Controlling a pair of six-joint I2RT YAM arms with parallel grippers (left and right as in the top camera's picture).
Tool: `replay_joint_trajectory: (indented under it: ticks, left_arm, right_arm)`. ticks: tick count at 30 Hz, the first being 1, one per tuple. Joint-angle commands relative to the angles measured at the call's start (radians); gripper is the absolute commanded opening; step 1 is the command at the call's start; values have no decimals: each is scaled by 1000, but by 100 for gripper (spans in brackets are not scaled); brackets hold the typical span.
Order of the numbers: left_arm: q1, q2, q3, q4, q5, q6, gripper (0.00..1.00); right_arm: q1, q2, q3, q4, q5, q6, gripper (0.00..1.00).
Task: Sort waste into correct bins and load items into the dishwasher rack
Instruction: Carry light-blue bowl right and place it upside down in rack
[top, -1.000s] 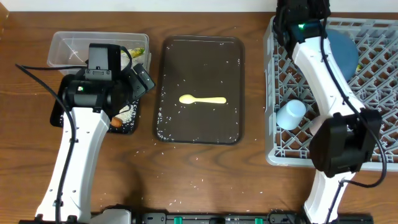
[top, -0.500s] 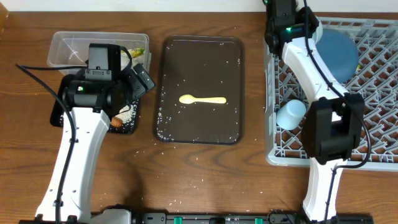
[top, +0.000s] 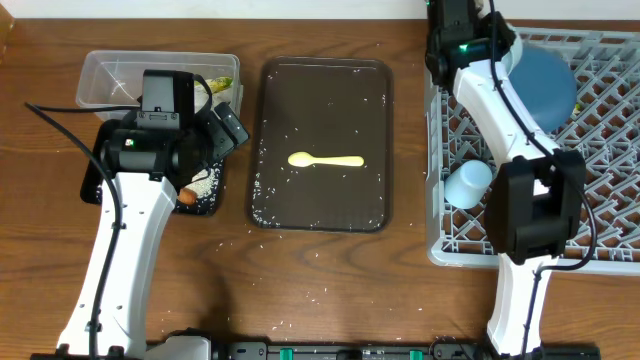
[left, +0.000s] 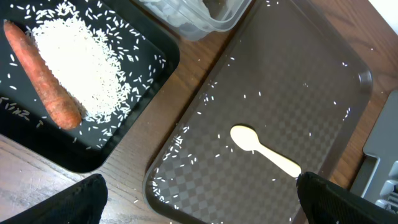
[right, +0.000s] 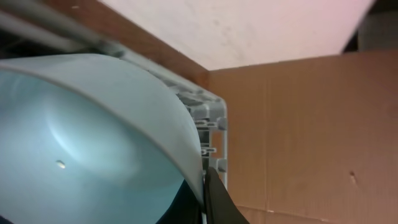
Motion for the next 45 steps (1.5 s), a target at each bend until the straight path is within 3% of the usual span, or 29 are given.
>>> replay_joint_trajectory:
  ticks: [1,20,23,33,45]
  left_arm:
    - [4,5,-6,-3,-13,-1,100]
    - [4,5,-6,-3,-13,-1,100]
    - [4,5,-6,-3,-13,-1,100]
    - [4,5,-6,-3,-13,-1,100]
    - [4,5,-6,-3,-13,-1,100]
  right_arm:
    - [-17,8,-6,24,63,10,1]
    - [79,36,-6,-153,29,10,2]
    - [98,36,-6,-195,27,11,14]
    - [174,36,-6,-225,-35,12,36]
    - [157,35,-6,-250,-159,153,45]
